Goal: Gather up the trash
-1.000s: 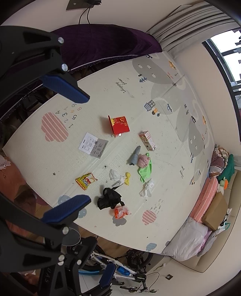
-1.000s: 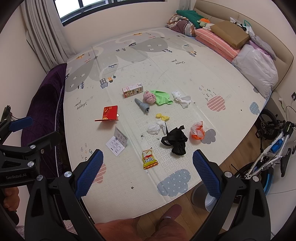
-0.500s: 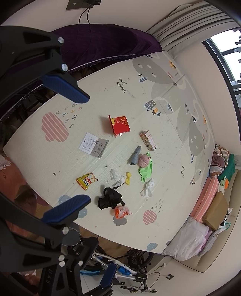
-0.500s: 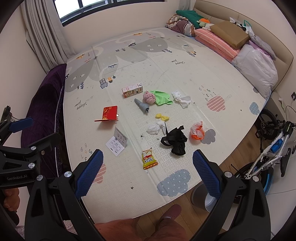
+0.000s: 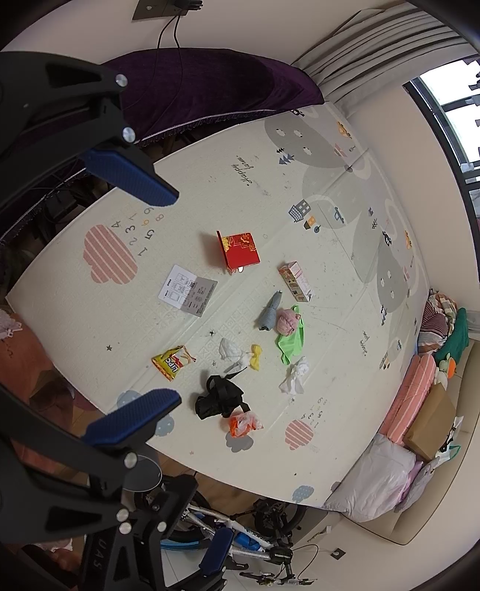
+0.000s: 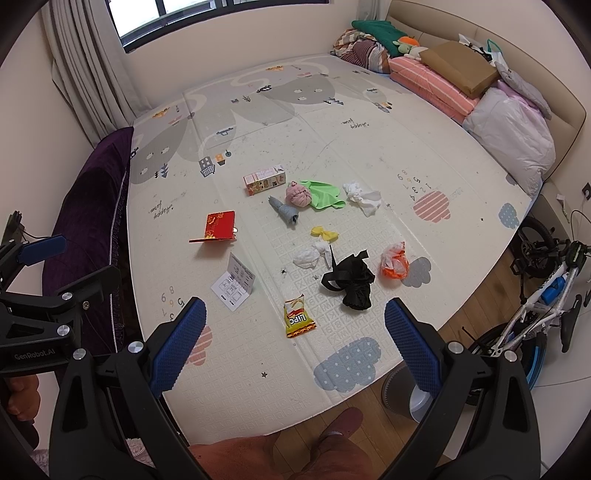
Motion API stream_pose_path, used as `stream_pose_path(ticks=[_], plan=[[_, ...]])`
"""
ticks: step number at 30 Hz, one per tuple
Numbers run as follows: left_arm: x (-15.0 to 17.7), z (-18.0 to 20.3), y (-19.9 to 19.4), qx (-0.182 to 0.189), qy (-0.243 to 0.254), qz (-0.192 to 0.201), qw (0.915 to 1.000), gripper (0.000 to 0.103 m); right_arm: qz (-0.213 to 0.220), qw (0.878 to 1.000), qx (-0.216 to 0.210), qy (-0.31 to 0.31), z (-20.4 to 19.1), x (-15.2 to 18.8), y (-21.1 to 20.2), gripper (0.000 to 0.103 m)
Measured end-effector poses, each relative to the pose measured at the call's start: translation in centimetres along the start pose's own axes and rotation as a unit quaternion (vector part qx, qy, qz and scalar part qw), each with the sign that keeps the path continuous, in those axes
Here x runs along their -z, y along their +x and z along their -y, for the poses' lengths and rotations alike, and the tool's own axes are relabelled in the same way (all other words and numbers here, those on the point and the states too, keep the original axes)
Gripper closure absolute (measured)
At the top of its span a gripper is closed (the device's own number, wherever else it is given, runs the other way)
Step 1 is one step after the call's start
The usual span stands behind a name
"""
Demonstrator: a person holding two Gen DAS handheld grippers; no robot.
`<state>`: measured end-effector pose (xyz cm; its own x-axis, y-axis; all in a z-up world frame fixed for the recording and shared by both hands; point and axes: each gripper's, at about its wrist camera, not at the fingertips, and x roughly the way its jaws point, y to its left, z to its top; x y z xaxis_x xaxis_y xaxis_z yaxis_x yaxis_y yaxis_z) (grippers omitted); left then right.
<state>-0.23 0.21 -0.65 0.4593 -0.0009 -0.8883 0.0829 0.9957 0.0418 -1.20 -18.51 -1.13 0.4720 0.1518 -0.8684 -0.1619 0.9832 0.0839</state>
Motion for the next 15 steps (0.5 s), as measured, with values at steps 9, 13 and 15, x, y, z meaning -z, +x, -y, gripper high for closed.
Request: stream_pose_path(ticks=[9,13,15], plan=[[-0.04,0.02,0.0,0.0,0.0,-0.001,1.0,0.004,0.0,1.0,0.0,0.0,-0.01,0.0,-0.03,0.009],[-0.05,0.02,0.0,0.0,0.0,-0.001,1.0,0.004,0.001,1.0,0.0,0.0,-0.01,-0.01,-0.04,0.009],[-0.06,0.01,0.0,0.0,0.0,-0.001,1.0,0.004,0.0,1.0,0.0,0.001,-0.05,-0.01,-0.02,0.009]])
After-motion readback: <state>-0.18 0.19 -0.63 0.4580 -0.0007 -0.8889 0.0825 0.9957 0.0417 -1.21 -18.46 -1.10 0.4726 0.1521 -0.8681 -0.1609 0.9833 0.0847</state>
